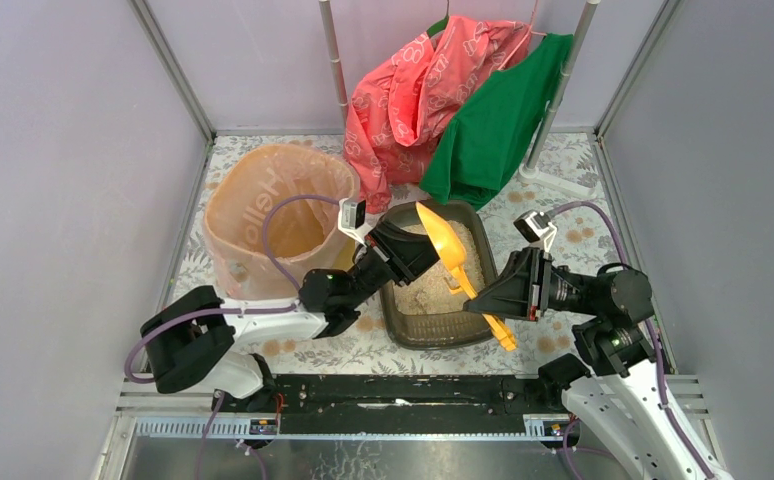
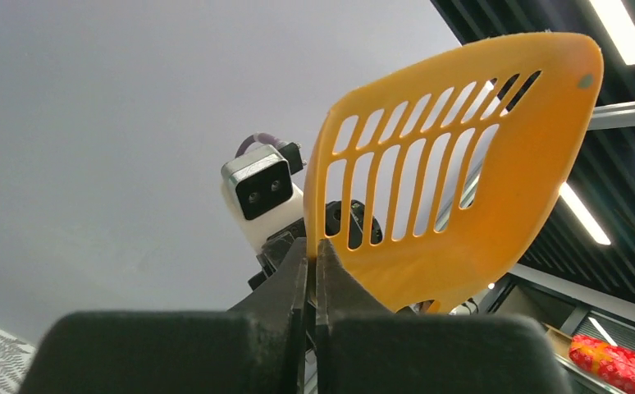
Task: Clean the litter box
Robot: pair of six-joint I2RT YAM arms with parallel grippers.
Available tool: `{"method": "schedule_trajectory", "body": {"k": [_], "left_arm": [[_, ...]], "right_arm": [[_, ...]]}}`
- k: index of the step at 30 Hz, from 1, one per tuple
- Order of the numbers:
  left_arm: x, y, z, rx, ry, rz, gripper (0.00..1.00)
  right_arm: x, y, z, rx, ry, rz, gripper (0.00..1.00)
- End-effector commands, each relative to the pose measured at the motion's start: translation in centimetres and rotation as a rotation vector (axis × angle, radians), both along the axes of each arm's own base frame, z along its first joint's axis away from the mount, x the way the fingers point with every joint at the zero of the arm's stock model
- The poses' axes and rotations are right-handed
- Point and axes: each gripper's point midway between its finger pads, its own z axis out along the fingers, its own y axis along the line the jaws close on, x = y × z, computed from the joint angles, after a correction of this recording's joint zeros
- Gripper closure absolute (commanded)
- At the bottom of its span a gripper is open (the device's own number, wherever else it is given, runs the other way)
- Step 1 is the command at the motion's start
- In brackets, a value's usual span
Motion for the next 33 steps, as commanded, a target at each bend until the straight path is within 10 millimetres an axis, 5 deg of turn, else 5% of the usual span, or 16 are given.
{"method": "schedule_trajectory", "body": {"k": [1, 5, 8, 12, 14, 21, 26, 33], "left_arm": [[-0.9, 1.0, 1.8, -0.047, -0.069, 0.021, 1.00], [-0.8, 1.4, 1.8, -0.014, -0.056, 0.042, 1.00], [-0.4, 1.6, 2.3, 0.044, -0.057, 0.095, 1.00], [0.9, 2.0, 3.5, 0.117, -0.020, 0.175, 1.00], [1.8, 1.9, 3.6, 0.177, 0.012, 0.215, 1.00], [5.9, 1.8, 3.5, 0.360, 0.257, 0.350, 1.00], [8.0, 1.0, 3.3, 0.512, 0.387, 0.413, 1.00], [8.2, 2.2, 2.6, 0.265, 0.554, 0.361, 1.00]], "right_arm": [[-0.8, -0.4, 1.0, 0.029, -0.058, -0.001, 1.00], [0.1, -0.4, 0.3, -0.028, -0.085, -0.074, 0.95], [1.6, -1.1, 0.1, -0.181, -0.136, -0.234, 0.77], [3.5, -2.7, 0.2, -0.333, -0.214, -0.402, 0.40], [4.4, -3.4, 0.7, -0.359, -0.263, -0.480, 0.32], [7.5, -8.7, 0.4, -0.536, -0.441, -0.834, 0.21], [9.1, -11.1, -1.7, -0.702, -0.528, -0.928, 0.14], [9.2, -11.1, -1.2, -0.552, -0.645, -1.013, 0.05]]}}
